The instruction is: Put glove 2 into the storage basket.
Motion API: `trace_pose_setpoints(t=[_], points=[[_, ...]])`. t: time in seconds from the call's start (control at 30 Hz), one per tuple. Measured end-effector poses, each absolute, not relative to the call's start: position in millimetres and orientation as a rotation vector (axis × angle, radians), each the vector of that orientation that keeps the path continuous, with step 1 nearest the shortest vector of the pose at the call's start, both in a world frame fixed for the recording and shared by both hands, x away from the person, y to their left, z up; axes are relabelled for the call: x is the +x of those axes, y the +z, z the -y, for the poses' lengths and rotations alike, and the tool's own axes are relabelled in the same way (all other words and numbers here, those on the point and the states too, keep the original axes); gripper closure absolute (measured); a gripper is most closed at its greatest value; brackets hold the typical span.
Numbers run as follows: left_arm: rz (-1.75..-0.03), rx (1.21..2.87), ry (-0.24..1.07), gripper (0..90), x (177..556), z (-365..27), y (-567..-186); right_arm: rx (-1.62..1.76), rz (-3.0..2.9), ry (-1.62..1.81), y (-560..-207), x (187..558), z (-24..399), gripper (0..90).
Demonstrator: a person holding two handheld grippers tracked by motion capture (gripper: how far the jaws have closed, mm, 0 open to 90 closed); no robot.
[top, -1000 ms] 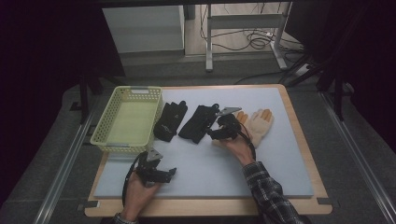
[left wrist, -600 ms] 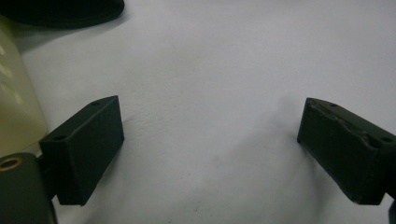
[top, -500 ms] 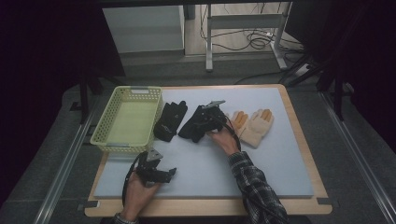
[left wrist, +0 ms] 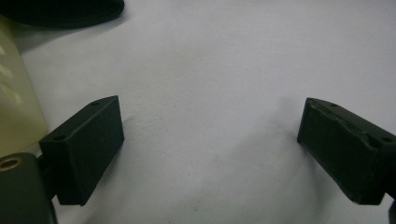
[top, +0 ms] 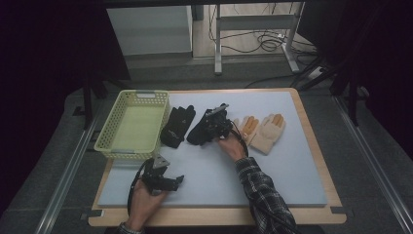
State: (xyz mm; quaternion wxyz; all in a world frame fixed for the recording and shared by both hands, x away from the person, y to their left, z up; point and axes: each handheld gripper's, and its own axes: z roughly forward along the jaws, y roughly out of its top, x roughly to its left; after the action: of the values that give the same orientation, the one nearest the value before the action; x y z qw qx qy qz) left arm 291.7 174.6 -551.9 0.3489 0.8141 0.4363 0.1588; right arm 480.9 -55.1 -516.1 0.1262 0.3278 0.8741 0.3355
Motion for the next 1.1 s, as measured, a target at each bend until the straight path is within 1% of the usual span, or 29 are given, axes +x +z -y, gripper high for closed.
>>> trace_pose_setpoints(t=[0.17, 0.2, 0.3, 0.33, 0.4, 0.43, 0.5, 0.53, 0.6, 0.67, 0.7, 0.83, 1.1], points=[[-1.13, 2.112, 0.411, 7.4, 291.8, -174.7, -551.8, 0.913, -2.547, 1.007, -503.5, 472.7, 59.7, 82.9], [-1.129, 2.114, 0.413, 7.4, 291.8, -174.8, -551.8, 0.882, -2.548, 1.038, -495.3, 465.4, 62.1, 82.8], [-1.129, 2.113, 0.413, 7.4, 291.8, -174.7, -551.9, 0.851, -2.551, 1.066, -487.8, 457.3, 64.1, 82.8], [-1.129, 2.113, 0.413, 7.4, 291.7, -174.8, -551.8, 0.829, -2.552, 1.095, -480.3, 447.4, 66.5, 82.8], [-1.129, 2.112, 0.413, 7.4, 291.8, -174.7, -551.9, 0.816, -2.561, 1.111, -476.9, 442.2, 67.8, 82.8], [-1.129, 2.112, 0.414, 7.4, 291.8, -174.7, -551.9, 0.782, -2.568, 1.124, -470.8, 430.0, 70.8, 82.8], [-1.129, 2.111, 0.413, 7.4, 291.7, -174.7, -551.9, 0.746, -2.583, 1.14, -466.9, 416.7, 75.2, 82.7], [-1.129, 2.112, 0.413, 7.4, 291.7, -174.7, -551.9, 0.746, -2.583, 1.14, -466.9, 416.7, 75.2, 82.7], [-1.129, 2.112, 0.415, 7.4, 291.7, -174.7, -551.8, 0.706, -2.608, 1.169, -466.0, 395.6, 84.1, 82.6], [-1.132, 2.107, 0.415, 7.4, 291.7, -174.4, -552.0, 0.689, -2.631, 1.196, -468.8, 382.1, 90.8, 82.6], [-1.132, 2.107, 0.415, 7.4, 291.7, -174.4, -552.0, 0.689, -2.631, 1.196, -468.8, 382.1, 90.8, 82.6], [-1.135, 2.101, 0.415, 7.4, 291.6, -174.0, -552.2, 0.641, -2.679, 1.213, -481.5, 353.6, 102.5, 82.6], [-1.137, 2.098, 0.414, 7.4, 291.5, -174.0, -552.2, 0.581, -2.731, 1.22, -497.5, 329.9, 104.9, 82.4]])
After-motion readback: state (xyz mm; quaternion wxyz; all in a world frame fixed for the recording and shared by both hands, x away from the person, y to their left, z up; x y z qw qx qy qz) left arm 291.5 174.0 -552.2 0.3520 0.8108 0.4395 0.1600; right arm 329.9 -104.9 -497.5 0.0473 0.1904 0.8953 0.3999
